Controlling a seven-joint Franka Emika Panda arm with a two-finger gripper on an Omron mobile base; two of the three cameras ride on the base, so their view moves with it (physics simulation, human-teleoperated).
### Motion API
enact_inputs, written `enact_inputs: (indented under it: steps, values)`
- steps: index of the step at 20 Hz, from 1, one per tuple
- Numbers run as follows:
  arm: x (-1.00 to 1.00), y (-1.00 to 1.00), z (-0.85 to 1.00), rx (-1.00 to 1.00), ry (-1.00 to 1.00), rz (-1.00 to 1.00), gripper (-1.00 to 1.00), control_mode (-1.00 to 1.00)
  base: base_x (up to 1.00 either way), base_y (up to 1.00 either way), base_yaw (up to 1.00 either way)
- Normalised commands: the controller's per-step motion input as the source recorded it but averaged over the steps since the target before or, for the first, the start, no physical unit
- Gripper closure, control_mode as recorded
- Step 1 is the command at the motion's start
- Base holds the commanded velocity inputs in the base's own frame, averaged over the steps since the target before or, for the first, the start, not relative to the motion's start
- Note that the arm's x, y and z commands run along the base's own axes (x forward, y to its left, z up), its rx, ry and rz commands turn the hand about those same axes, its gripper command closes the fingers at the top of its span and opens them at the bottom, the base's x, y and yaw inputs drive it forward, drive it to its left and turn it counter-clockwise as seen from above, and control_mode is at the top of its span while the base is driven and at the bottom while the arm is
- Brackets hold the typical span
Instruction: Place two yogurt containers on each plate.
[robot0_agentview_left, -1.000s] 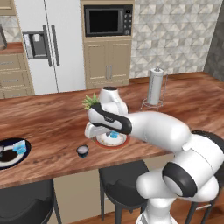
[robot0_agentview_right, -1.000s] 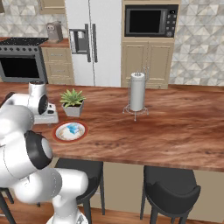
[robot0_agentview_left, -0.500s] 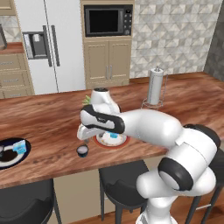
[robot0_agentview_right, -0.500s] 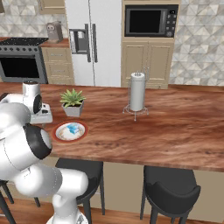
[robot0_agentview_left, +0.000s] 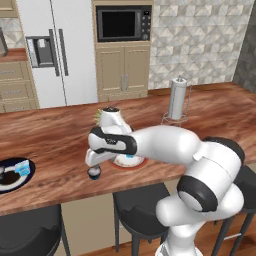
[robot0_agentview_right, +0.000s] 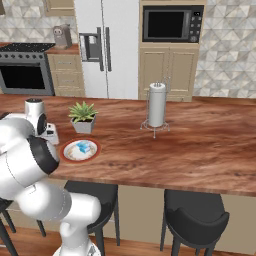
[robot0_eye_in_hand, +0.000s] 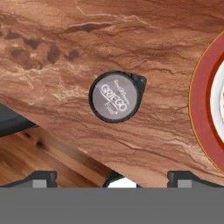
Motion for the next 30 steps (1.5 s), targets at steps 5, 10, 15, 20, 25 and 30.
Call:
enact_inputs:
  steps: [5, 10, 15, 20, 25, 30]
  values:
    - [0.01, 0.19, -0.22, -0.01, 0.00, 0.00, -1.00, -1.00, 0.00, 0.00, 0.00]
    - [0.04, 0.20, -0.15, -0.02, 0.00, 0.00, -1.00, -1.00, 0.00, 0.00, 0.00]
    - [0.12, 0.07, -0.06, -0.03, 0.00, 0.00, -1.00, -1.00, 0.00, 0.00, 0.00]
    - [0.18, 0.00, -0.04, -0.03, 0.00, 0.00, -1.00, -1.00, 0.00, 0.00, 0.00]
    - [0.12, 0.00, -0.07, -0.05, 0.00, 0.00, -1.00, -1.00, 0.00, 0.00, 0.00]
    - [0.00, 0.04, -0.08, -0.04, 0.00, 0.00, -1.00, -1.00, 0.00, 0.00, 0.00]
